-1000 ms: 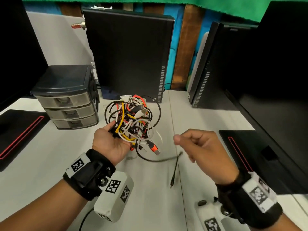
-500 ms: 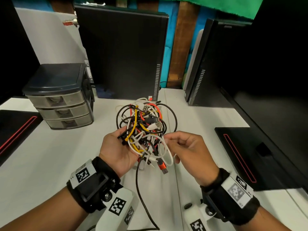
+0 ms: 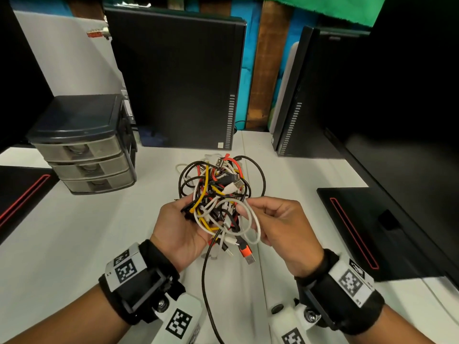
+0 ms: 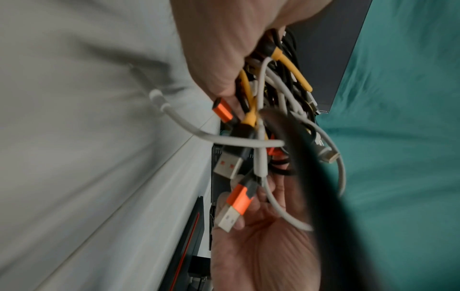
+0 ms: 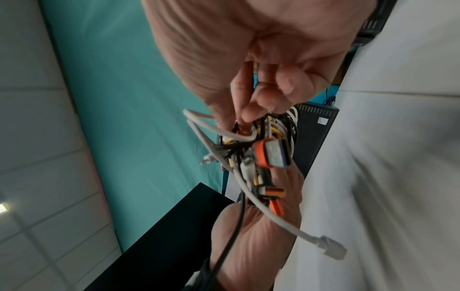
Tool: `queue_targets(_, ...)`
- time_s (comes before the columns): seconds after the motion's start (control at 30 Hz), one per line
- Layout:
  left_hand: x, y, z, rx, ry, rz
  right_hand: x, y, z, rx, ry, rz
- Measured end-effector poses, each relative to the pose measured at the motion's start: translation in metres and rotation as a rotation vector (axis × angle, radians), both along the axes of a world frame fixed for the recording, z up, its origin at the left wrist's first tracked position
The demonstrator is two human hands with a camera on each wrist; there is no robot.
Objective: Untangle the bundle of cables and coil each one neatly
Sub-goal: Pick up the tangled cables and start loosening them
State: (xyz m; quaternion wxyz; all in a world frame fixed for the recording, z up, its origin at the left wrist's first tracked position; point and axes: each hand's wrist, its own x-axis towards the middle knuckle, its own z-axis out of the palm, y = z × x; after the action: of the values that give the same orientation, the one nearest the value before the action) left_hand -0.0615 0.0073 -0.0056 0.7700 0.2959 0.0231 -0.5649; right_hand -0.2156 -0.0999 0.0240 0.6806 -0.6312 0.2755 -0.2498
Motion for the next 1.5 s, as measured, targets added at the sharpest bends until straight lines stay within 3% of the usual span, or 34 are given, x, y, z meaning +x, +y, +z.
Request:
queue_targets(0.2,-0.002,0.001,0.007,-0.009,-0.021,0.018,0.0,-0.002,0.003,0.083,0.032,0.07)
queue_targets(0.33,-0.001,0.002,0.003,0.043,0.01,-0.009,-0.001,-0.005,0.006,-0.078,-0.066,-0.11)
queue_targets(0.43,0.0,0.003,-0.003,0.017,0.03,-0.044,-0.002,-0.009,0.006,-0.069,-0.1,-0.168)
queue_targets(0.7,0.0,0.001,-0.006,0.003,0.052,-0.108,-0.006,-0.014,0.009,0.106,-0.096,0.127)
queue_targets(0.77,-0.004,0.0,-0.006,-0.103,0.009,-0.247,-0.005,-0.014,0.006,0.013,-0.072,0.145)
queue_targets(0.87,-0.009,0.0,-0.002,-0.296,-0.112,-0.339,-0.003,-0.012,-0.003,-0.335,-0.064,0.06)
queue_targets(0.93,-0.01,-0.003,-0.003,-0.201,-0.023,-0.383,-0.003,-0.013,-0.009,-0.527,-0.089,0.031)
queue_targets(1.0,-0.013,-0.002,-0.002,-0.199,-0.05,-0.328,-0.004,-0.015,-0.013,-0.613,-0.087,0.06)
queue_targets(1.07,-0.013,-0.003,0.004,-0.086,-0.035,-0.276,-0.005,-0.017,-0.015,-0.657,-0.069,0.113)
queue_targets(1.2,-0.008,-0.003,0.012,0.004,0.031,-0.332,-0.009,-0.026,-0.011,-0.651,-0.051,0.225)
queue_targets(1.33,-0.016,0.002,0.014,-0.03,0.061,-0.451,-0.016,-0.031,-0.005,-0.898,0.062,0.321)
queue_targets(1.43,-0.018,0.003,0.02,-0.026,0.017,-0.476,-0.018,-0.029,-0.005,-1.127,0.043,0.283)
queue_targets(1.5,-0.016,0.004,0.018,-0.008,0.006,-0.463,-0.017,-0.027,-0.008,-1.166,-0.024,0.215)
